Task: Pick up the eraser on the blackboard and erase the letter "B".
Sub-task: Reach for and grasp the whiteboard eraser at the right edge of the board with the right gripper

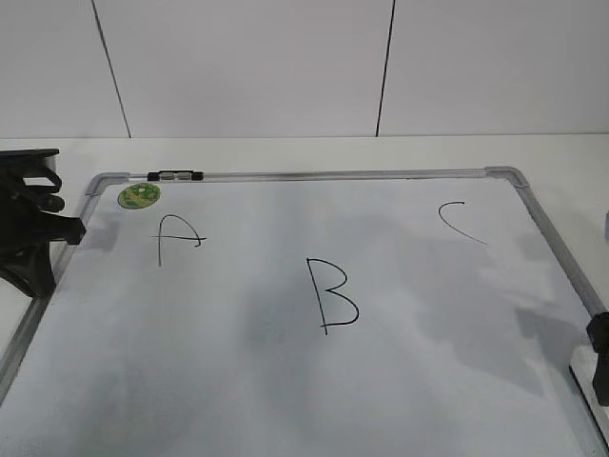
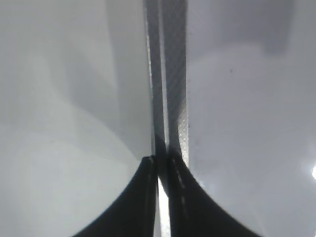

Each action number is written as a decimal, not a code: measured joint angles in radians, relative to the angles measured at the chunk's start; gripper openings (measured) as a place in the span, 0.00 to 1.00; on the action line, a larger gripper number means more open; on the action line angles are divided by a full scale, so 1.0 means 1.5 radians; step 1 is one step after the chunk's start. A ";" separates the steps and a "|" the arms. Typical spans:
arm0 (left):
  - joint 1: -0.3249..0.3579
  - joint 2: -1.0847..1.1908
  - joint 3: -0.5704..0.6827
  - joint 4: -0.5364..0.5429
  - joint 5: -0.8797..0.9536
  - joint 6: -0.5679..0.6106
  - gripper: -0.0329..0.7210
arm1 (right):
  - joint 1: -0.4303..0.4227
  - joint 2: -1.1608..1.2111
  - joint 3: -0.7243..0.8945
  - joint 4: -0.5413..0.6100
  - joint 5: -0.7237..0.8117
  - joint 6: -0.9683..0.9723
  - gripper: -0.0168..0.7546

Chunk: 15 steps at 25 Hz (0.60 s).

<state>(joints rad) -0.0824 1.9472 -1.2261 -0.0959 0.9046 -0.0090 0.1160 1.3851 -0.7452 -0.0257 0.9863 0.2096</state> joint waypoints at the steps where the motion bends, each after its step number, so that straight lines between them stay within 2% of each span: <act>1: 0.000 0.000 0.000 0.000 0.000 0.000 0.08 | 0.000 0.006 0.000 0.000 0.000 0.000 0.88; 15: 0.000 0.000 0.000 0.000 0.000 0.000 0.08 | 0.000 0.027 0.000 -0.008 -0.015 0.000 0.84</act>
<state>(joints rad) -0.0824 1.9472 -1.2261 -0.0959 0.9046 -0.0090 0.1160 1.4260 -0.7452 -0.0371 0.9645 0.2096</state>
